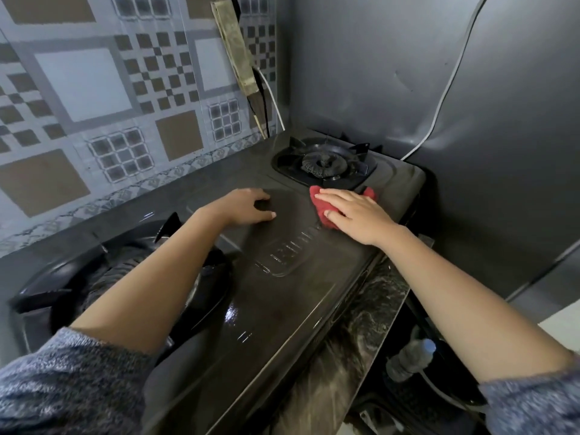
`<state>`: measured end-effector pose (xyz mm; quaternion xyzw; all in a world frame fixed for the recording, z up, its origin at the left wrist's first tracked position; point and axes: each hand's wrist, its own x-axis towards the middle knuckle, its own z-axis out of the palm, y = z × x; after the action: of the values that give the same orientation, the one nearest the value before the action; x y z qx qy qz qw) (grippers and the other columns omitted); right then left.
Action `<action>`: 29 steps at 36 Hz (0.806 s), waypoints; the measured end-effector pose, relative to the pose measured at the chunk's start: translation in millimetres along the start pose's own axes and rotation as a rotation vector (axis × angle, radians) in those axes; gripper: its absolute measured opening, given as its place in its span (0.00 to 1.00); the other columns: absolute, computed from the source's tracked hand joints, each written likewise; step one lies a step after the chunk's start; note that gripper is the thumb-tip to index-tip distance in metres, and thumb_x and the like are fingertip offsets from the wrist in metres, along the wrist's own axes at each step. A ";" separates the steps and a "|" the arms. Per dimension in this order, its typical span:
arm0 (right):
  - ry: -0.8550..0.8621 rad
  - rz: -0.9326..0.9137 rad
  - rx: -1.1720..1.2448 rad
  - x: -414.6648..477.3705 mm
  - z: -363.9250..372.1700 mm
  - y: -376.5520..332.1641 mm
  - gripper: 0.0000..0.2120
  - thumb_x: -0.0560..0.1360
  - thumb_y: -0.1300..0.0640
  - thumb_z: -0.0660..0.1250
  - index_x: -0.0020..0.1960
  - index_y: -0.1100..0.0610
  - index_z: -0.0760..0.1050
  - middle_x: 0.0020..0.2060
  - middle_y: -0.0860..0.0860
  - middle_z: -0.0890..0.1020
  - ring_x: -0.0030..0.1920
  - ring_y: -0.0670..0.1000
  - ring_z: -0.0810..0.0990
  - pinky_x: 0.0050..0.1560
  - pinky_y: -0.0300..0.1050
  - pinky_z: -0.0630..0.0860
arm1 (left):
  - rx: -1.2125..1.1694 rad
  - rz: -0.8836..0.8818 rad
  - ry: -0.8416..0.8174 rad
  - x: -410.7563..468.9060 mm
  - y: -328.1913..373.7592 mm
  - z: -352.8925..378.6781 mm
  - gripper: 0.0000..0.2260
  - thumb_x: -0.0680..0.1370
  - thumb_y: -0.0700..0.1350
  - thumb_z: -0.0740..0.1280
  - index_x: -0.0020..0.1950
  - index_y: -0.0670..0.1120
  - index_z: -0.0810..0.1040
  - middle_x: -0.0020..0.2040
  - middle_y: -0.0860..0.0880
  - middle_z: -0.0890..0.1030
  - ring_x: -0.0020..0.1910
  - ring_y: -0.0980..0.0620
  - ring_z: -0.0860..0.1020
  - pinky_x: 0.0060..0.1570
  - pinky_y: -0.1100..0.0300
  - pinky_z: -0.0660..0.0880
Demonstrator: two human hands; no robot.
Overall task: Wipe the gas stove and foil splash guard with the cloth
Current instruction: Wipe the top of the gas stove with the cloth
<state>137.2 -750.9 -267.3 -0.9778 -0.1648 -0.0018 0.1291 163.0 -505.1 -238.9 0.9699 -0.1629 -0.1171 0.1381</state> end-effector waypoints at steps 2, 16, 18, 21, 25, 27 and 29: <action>0.056 0.057 0.006 -1.9 5.9 0.9 0.22 0.79 0.46 0.49 0.72 0.43 0.57 0.73 0.41 0.59 0.73 0.47 0.57 0.71 0.50 0.53 | -0.004 -0.019 0.009 -0.6 0.4 2.3 0.27 0.78 0.55 0.61 0.74 0.47 0.61 0.75 0.47 0.60 0.73 0.47 0.59 0.71 0.54 0.56; 0.276 0.160 0.035 -42.0 26.0 0.6 0.22 0.79 0.48 0.51 0.72 0.47 0.61 0.73 0.43 0.62 0.72 0.49 0.58 0.70 0.49 0.52 | -0.049 -0.079 0.174 6.3 39.9 29.0 0.26 0.78 0.55 0.61 0.72 0.44 0.64 0.71 0.44 0.67 0.69 0.44 0.67 0.67 0.52 0.64; 0.273 0.068 0.034 -44.7 23.8 9.5 0.25 0.76 0.44 0.47 0.71 0.46 0.63 0.71 0.43 0.64 0.71 0.48 0.60 0.69 0.48 0.55 | -0.047 -0.097 0.183 13.1 48.5 31.2 0.26 0.77 0.55 0.62 0.72 0.44 0.65 0.71 0.44 0.67 0.69 0.45 0.67 0.67 0.52 0.64; 0.238 -0.085 0.053 -42.7 17.3 27.4 0.28 0.73 0.43 0.45 0.70 0.46 0.65 0.70 0.43 0.66 0.70 0.47 0.63 0.68 0.45 0.56 | -0.069 -0.152 0.198 25.0 58.5 33.6 0.27 0.76 0.56 0.63 0.71 0.45 0.66 0.71 0.44 0.68 0.67 0.44 0.68 0.67 0.51 0.66; 0.156 -0.232 0.068 -27.5 3.2 58.1 0.24 0.75 0.46 0.48 0.69 0.45 0.65 0.70 0.43 0.67 0.70 0.45 0.64 0.67 0.46 0.58 | -0.073 -0.284 0.234 44.2 69.9 34.2 0.25 0.76 0.58 0.62 0.68 0.45 0.69 0.67 0.43 0.71 0.64 0.43 0.71 0.63 0.47 0.69; 0.117 -0.262 0.062 -15.0 -4.4 76.1 0.23 0.76 0.49 0.50 0.70 0.45 0.65 0.70 0.43 0.67 0.70 0.46 0.64 0.68 0.48 0.59 | -0.062 -0.350 0.237 53.7 76.0 33.5 0.23 0.76 0.57 0.62 0.67 0.45 0.70 0.66 0.43 0.71 0.63 0.42 0.72 0.63 0.47 0.70; 0.086 -0.285 0.069 -3.0 -11.2 95.2 0.23 0.76 0.49 0.51 0.70 0.45 0.65 0.70 0.43 0.66 0.70 0.45 0.63 0.69 0.50 0.59 | -0.067 -0.411 0.234 60.6 81.5 32.9 0.23 0.77 0.57 0.61 0.67 0.45 0.70 0.66 0.42 0.71 0.63 0.41 0.72 0.63 0.46 0.70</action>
<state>165.5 -841.5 -280.6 -0.9386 -0.2962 -0.0564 0.1678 186.6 -607.8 -255.7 0.9845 0.0589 -0.0349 0.1616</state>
